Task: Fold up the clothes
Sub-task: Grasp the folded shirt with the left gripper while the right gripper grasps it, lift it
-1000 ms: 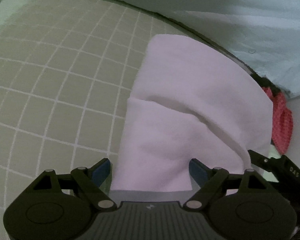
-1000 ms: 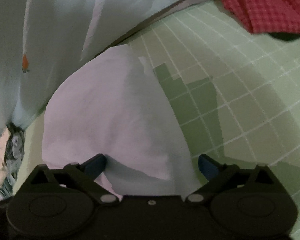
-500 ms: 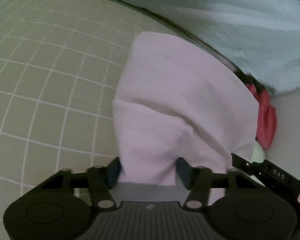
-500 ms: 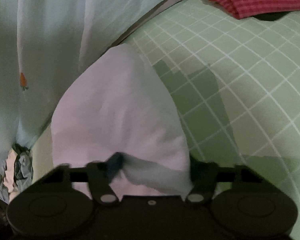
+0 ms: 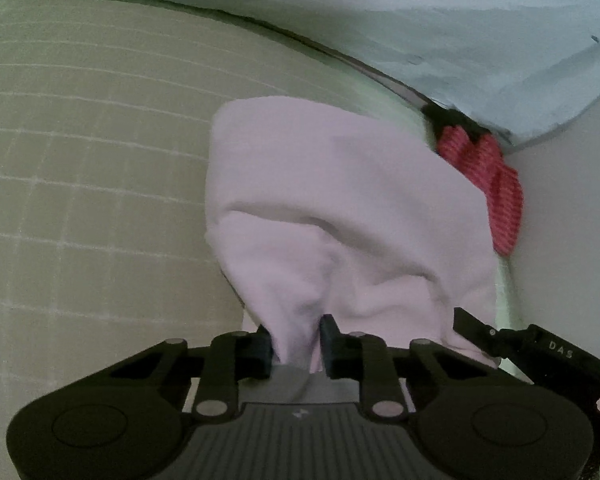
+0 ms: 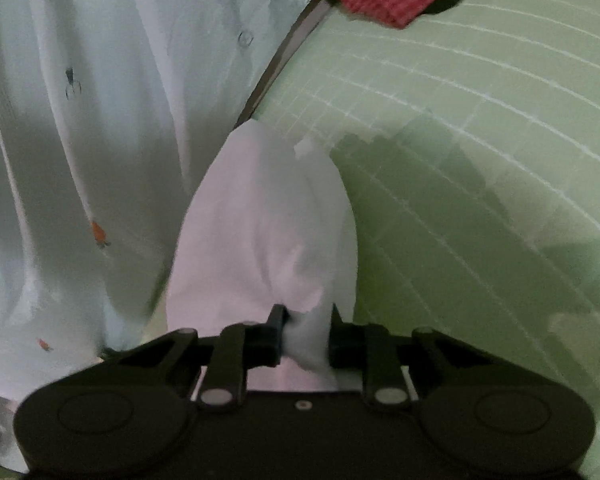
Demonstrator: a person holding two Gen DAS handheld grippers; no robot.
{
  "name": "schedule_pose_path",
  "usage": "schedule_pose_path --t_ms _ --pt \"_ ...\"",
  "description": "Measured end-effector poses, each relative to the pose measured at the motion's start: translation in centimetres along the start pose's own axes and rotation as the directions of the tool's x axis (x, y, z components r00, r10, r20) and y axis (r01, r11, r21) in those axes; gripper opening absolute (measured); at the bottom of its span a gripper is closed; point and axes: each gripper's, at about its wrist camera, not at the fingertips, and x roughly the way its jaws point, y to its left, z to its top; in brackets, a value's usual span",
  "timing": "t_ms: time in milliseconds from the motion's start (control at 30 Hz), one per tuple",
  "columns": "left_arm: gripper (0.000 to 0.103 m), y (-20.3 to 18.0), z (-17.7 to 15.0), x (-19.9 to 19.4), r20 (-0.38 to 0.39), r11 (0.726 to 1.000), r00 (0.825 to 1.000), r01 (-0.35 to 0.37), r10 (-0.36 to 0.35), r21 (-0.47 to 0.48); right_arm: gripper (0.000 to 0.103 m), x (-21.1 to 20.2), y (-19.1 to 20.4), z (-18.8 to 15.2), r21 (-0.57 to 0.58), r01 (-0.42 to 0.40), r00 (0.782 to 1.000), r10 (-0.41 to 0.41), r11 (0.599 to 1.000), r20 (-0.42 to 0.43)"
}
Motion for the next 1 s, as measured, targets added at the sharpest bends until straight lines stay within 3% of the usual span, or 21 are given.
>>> schedule_pose_path --t_ms 300,467,667,900,967,1000 --pt "0.018 -10.6 -1.9 2.5 0.049 1.0 0.999 0.022 -0.022 -0.002 0.019 -5.9 -3.1 6.3 -0.034 -0.101 0.995 0.1 0.994 -0.021" --pt "0.018 -16.7 -0.9 4.6 0.102 0.998 0.993 0.058 -0.059 0.017 0.018 -8.7 -4.8 11.5 -0.074 -0.156 0.987 0.158 0.985 0.01" --pt "0.018 -24.5 3.5 8.4 0.166 0.988 0.976 0.128 -0.14 0.083 0.018 -11.1 -5.4 19.9 -0.148 -0.191 0.973 0.207 0.97 0.1" --pt "0.019 -33.4 12.1 14.4 0.261 0.967 0.942 0.159 -0.208 0.197 0.018 -10.8 -1.9 31.6 -0.359 -0.095 0.952 0.191 0.929 0.24" --pt "0.034 -35.1 14.6 17.0 0.288 0.973 0.942 0.116 -0.172 0.201 0.021 -9.6 -0.8 34.6 -0.418 -0.002 0.938 0.147 0.908 0.314" --pt "0.046 -35.9 15.7 18.4 0.3 0.976 0.944 0.078 -0.138 0.203 0.031 -8.7 -0.5 35.6 -0.446 0.073 0.929 0.102 0.892 0.357"
